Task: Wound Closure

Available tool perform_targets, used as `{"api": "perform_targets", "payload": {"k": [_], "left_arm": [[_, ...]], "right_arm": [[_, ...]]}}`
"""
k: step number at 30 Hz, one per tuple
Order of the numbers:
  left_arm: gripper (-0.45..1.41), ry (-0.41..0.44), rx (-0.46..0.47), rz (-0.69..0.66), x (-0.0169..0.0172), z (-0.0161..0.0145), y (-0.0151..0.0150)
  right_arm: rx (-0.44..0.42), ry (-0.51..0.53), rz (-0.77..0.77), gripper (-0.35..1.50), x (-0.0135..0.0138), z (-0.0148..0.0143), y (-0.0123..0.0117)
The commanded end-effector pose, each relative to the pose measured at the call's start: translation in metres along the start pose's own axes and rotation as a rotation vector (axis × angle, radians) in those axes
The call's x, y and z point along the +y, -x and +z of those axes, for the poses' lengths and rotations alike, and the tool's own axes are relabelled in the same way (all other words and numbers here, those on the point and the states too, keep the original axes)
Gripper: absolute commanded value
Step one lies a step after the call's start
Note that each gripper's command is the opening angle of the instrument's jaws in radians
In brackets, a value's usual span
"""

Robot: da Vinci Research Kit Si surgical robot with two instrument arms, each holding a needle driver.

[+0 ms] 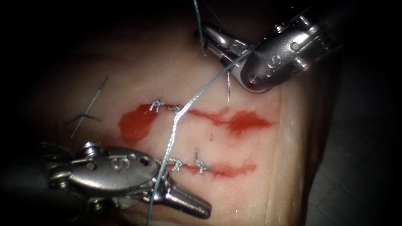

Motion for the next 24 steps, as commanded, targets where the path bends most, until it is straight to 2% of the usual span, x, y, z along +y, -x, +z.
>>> {"api": "perform_targets", "payload": {"k": [1, 3, 6, 8, 11, 13, 16, 17, 20, 24], "left_arm": [[-0.45, -0.043, 0.010, 0.001, -0.0006, 0.0017, -0.0001], [-0.45, -0.117, 0.017, -0.032, -0.0017, 0.0031, -0.0004], [-0.45, -0.109, -0.003, -0.019, -0.0015, 0.0041, -0.0011], [-0.45, 0.007, 0.002, -0.031, -0.0002, 0.0039, -0.0015], [-0.45, 0.079, -0.019, -0.036, 0.0027, 0.0014, -0.0014], [-0.45, 0.161, -0.041, -0.032, 0.0046, -0.0007, -0.0013], [-0.45, 0.333, -0.026, 0.017, 0.0075, -0.0043, -0.0012], [-0.45, 0.422, -0.020, 0.059, 0.0097, -0.0065, -0.0013], [-0.45, 0.485, -0.057, 0.126, 0.0125, -0.0090, -0.0018], [-0.45, 0.529, -0.076, 0.195, 0.0147, -0.0112, -0.0022]], "right_arm": [[0.001, -0.006, 0.000, -0.35, 0.0005, 0.0009, -0.0004], [0.004, -0.007, 0.000, -0.35, 0.0005, 0.0009, -0.0004], [0.008, -0.010, 0.011, -0.35, 0.0005, 0.0010, -0.0005], [0.004, -0.010, 0.027, -0.35, 0.0006, 0.0010, -0.0005], [0.001, -0.010, 0.043, -0.35, 0.0007, 0.0011, -0.0006], [-0.002, -0.009, 0.054, -0.35, 0.0008, 0.0011, -0.0006], [-0.007, -0.009, 0.083, -0.35, 0.0009, 0.0010, -0.0006], [-0.023, -0.005, 0.116, -0.35, 0.0009, 0.0010, -0.0006], [-0.061, 0.008, 0.199, -0.35, 0.0010, 0.0010, -0.0006], [-0.050, -0.001, 0.238, -0.35, 0.0013, 0.0009, -0.0009]]}}
